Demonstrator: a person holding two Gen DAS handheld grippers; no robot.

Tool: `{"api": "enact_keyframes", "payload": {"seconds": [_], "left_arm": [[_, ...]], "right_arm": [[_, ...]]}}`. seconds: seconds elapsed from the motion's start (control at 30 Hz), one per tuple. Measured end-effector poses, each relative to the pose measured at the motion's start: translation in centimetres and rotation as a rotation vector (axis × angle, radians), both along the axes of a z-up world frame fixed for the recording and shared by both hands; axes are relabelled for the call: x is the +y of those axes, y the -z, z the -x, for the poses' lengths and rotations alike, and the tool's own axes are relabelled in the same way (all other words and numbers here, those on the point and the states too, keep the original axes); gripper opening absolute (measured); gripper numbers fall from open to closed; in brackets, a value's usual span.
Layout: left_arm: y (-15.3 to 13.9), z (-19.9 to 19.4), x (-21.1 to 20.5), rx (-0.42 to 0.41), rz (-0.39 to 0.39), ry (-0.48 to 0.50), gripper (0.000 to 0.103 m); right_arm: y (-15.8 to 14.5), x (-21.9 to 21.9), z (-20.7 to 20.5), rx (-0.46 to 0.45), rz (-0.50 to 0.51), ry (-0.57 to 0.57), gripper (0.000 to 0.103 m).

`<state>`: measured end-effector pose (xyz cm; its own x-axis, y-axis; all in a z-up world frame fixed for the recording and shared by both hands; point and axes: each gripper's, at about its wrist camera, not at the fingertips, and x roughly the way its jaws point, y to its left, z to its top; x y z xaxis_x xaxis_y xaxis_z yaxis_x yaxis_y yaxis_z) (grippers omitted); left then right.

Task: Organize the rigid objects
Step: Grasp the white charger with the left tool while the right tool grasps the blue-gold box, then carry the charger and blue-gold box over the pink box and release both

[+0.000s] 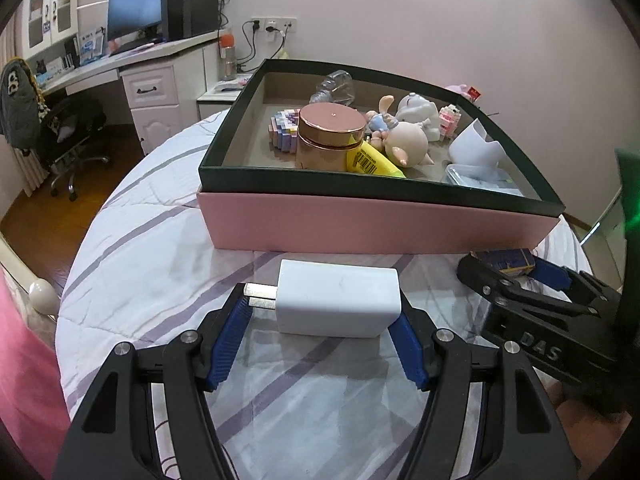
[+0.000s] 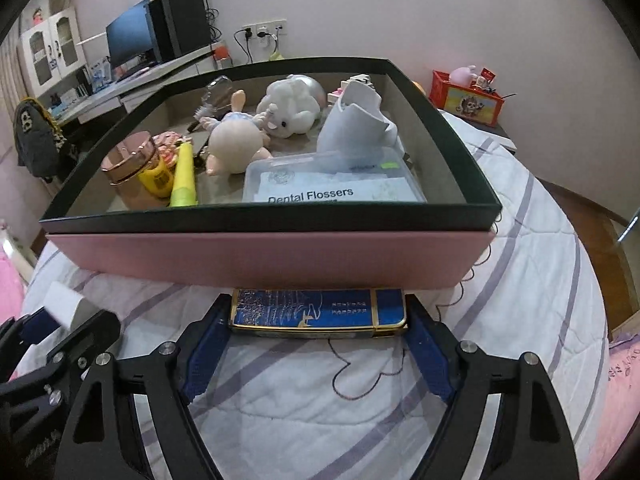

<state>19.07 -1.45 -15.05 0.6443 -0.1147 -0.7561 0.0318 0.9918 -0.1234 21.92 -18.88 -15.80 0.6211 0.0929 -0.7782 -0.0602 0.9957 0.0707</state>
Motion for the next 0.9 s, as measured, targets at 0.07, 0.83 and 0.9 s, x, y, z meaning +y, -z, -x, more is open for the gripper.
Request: {"api": "enact_keyframes", "payload": {"seconds": [0.07,0.83,0.9], "left_arm": [[-0.3,0.2,0.0,-0.006,0.0,0.001,0.068],[-9.8,-0.3,0.9,-0.206,-0.039,0.035,0.068],[-10.8,-1.0,1.0,-0.226,-0.044,0.039,0.068]], "right_arm": [[-0.3,-0.3,0.7,-0.007,-0.011,-0.005,0.083],[-10.0,-0.6,3.2,-0.197,-0.034,-0.059,0.083],[-10.8,-0.6,2.8,-0.213,-0.038,-0.068,0.083]]}}
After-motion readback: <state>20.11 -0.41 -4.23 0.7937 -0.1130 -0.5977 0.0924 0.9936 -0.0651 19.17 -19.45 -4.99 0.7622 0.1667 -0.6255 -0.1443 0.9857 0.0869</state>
